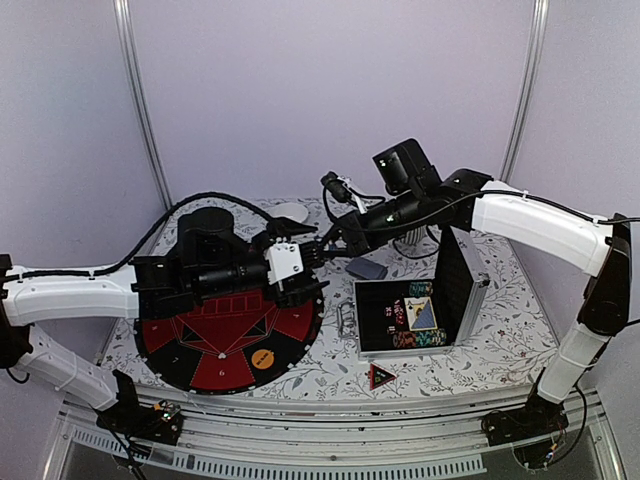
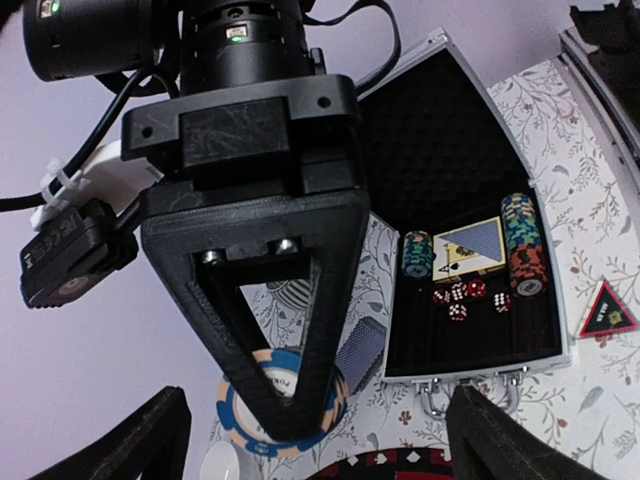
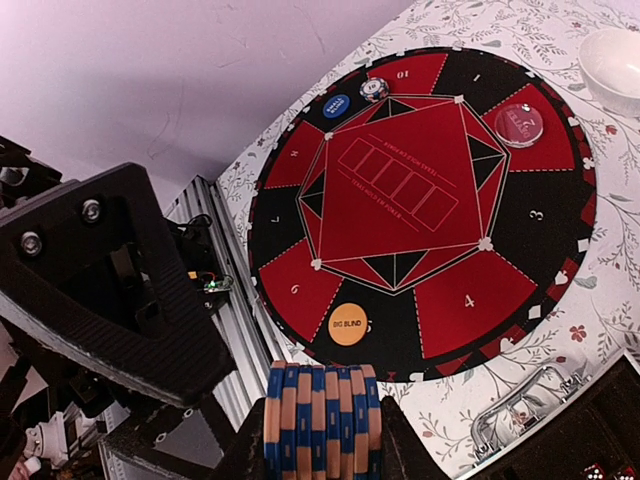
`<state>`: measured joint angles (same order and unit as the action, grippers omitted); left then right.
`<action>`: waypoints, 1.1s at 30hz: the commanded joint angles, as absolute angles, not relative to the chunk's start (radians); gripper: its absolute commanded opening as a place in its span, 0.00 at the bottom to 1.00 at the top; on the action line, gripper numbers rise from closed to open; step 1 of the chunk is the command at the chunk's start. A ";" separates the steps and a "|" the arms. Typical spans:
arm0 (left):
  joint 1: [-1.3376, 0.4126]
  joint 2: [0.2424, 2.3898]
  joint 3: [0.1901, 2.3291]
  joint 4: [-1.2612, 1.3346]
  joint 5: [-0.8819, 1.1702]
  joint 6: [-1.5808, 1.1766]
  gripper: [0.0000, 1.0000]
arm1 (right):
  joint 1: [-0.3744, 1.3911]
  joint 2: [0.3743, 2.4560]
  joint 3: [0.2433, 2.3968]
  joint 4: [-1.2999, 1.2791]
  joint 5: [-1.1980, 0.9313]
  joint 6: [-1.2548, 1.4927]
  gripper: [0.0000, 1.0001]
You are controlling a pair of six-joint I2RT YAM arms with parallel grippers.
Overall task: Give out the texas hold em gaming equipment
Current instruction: Pass from the right arm to the left
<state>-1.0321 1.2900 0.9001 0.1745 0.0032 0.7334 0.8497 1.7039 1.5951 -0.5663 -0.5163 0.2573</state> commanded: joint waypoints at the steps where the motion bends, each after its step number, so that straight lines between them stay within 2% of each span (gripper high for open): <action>1: -1.026 1.299 0.896 0.210 -0.049 0.742 0.88 | 0.848 1.701 1.583 -0.499 -0.585 0.255 0.02; 4: -1.011 1.311 0.922 0.177 -0.048 0.734 0.83 | 0.855 1.705 1.581 -0.497 -0.605 0.254 0.02; 7: -1.007 1.324 0.944 0.157 -0.053 0.733 0.75 | 0.862 1.721 1.592 -0.498 -0.610 0.256 0.02; 14: -0.996 1.346 0.962 0.108 -0.071 0.748 0.66 | 0.865 1.723 1.597 -0.495 -0.620 0.258 0.02; 18: -0.994 1.353 0.969 0.115 -0.078 0.750 0.51 | 0.867 1.726 1.595 -0.496 -0.623 0.258 0.02; 21: -0.993 1.362 0.970 0.115 -0.083 0.754 0.52 | 0.866 1.735 1.602 -0.493 -0.634 0.260 0.02; 24: -0.993 1.374 0.973 0.115 -0.100 0.759 0.62 | 0.867 1.743 1.612 -0.491 -0.646 0.268 0.02; 28: -0.990 1.376 0.974 0.116 -0.107 0.764 0.62 | 0.867 1.744 1.612 -0.491 -0.640 0.274 0.02; 30: -0.988 1.374 0.974 0.115 -0.106 0.764 0.58 | 0.867 1.744 1.611 -0.491 -0.640 0.273 0.02; 33: -0.985 1.376 0.976 0.115 -0.102 0.764 0.47 | 0.868 1.745 1.611 -0.491 -0.644 0.273 0.02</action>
<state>-1.0050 1.3735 0.9497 0.1135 -0.0963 0.7574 0.8631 1.7370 1.5894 -0.5293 -0.6163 0.2710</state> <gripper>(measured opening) 0.532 0.262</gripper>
